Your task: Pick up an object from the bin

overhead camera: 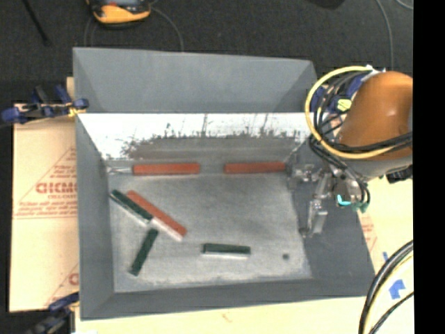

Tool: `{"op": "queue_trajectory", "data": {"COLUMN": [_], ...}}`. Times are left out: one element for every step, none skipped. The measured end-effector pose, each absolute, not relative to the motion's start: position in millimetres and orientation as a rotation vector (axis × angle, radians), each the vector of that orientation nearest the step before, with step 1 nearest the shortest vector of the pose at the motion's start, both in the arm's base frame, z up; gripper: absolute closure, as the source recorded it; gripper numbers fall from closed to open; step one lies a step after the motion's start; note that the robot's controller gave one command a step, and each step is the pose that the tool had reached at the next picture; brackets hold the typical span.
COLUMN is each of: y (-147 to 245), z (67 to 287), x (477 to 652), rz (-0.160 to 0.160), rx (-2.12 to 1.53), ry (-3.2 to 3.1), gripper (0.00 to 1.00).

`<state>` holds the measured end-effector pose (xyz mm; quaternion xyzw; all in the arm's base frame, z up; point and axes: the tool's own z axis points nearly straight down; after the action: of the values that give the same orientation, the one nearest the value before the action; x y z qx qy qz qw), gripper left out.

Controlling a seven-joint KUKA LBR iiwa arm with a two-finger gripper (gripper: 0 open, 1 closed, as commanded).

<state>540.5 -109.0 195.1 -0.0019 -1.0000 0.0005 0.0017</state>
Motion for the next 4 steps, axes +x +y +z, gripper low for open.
{"op": "queue_trajectory", "data": {"y": [-109, -69, -12, -33], "z": [199, 164, 107, 76], "x": [542.2, 537.0, 530.2, 497.3], "rz": [0.004, 0.006, 0.004, 0.002], "rx": [-0.002, 0.109, 0.291, -0.097], "ry": [-3.146, -3.147, -3.137, -3.142], "gripper": [0.0, 0.0, 0.0, 1.0]}}
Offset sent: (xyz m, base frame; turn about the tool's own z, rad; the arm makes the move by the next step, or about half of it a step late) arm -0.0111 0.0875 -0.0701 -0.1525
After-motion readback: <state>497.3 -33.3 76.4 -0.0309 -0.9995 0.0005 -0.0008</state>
